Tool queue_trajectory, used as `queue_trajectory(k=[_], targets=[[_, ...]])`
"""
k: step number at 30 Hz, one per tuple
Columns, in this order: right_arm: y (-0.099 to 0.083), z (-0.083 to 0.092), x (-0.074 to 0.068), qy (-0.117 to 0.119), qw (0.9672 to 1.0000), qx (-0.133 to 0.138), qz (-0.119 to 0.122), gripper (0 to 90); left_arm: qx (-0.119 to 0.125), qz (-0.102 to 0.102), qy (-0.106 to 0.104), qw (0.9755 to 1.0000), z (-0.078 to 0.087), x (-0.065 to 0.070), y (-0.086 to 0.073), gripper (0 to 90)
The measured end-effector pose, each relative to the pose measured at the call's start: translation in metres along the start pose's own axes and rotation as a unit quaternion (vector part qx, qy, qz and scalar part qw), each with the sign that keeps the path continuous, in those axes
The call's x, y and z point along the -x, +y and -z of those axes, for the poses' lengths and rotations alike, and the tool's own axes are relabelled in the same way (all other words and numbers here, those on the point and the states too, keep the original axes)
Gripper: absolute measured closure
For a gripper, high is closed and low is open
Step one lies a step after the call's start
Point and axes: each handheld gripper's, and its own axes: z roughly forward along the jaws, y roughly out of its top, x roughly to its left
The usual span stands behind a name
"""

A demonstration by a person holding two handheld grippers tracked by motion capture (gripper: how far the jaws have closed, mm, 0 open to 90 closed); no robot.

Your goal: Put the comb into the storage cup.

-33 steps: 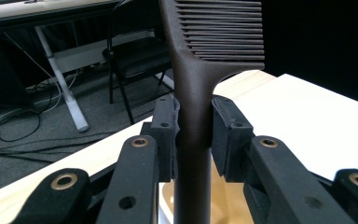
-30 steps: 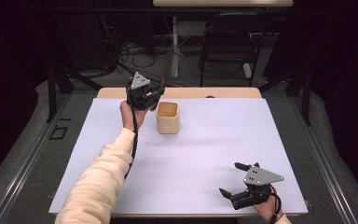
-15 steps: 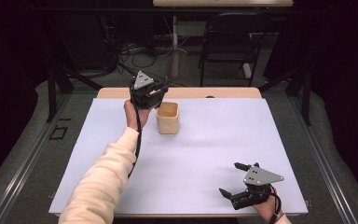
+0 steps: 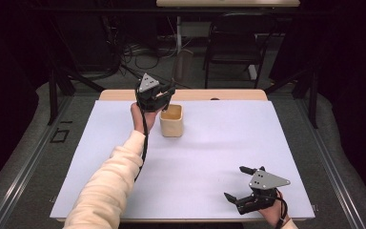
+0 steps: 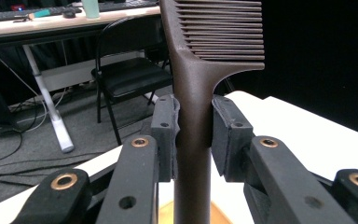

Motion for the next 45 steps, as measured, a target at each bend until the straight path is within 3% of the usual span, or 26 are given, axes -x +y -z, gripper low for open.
queue_trajectory(k=[15, 33, 45], targets=[[0.0, 0.0, 0.0, 0.001, 1.0, -0.002, 0.0, 0.0, 0.006, 0.021, -0.009, 0.9997, -0.006, -0.004, -0.008, 72.4], [0.0, 0.0, 0.0, 0.002, 1.0, -0.002, -0.001, 0.0, -0.007, 0.034, -0.018, 0.9993, -0.011, -0.009, -0.02, 72.3], [0.0, 0.0, 0.0, 0.003, 1.0, -0.002, -0.001, 0.0, -0.021, 0.024, -0.021, 0.9993, -0.012, -0.009, -0.021, 72.3]])
